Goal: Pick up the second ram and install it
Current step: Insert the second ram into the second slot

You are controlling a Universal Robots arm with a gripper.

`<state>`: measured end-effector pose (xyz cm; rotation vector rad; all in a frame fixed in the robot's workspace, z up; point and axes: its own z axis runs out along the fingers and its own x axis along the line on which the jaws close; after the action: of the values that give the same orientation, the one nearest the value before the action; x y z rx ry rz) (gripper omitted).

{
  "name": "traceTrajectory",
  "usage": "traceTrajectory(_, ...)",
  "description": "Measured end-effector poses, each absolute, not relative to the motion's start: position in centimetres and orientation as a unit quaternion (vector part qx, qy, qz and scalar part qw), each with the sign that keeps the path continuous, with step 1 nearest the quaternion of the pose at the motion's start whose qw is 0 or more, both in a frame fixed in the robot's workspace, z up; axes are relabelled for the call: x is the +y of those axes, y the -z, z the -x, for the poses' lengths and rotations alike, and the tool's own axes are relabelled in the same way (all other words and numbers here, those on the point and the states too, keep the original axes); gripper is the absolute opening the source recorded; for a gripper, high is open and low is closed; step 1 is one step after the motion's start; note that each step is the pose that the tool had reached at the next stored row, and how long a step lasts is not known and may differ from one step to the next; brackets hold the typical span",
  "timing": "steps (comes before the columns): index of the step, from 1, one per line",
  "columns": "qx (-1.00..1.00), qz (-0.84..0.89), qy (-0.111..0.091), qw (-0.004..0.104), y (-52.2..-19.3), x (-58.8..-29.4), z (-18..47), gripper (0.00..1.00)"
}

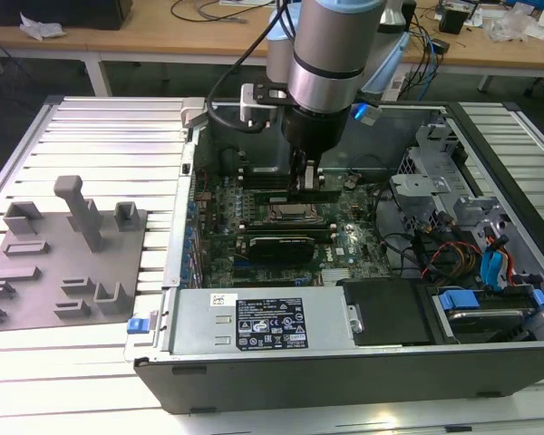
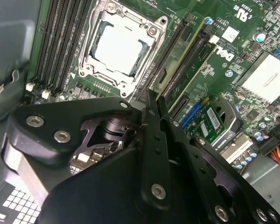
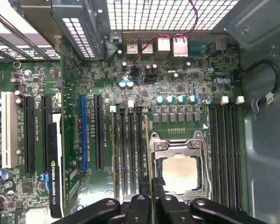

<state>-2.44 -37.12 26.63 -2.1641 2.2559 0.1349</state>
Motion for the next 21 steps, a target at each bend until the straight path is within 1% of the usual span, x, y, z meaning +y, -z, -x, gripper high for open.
traceTrajectory(21, 0.74, 0.671, -0.042, 0.006, -25.3, -37.9, 3.1, 0.14)
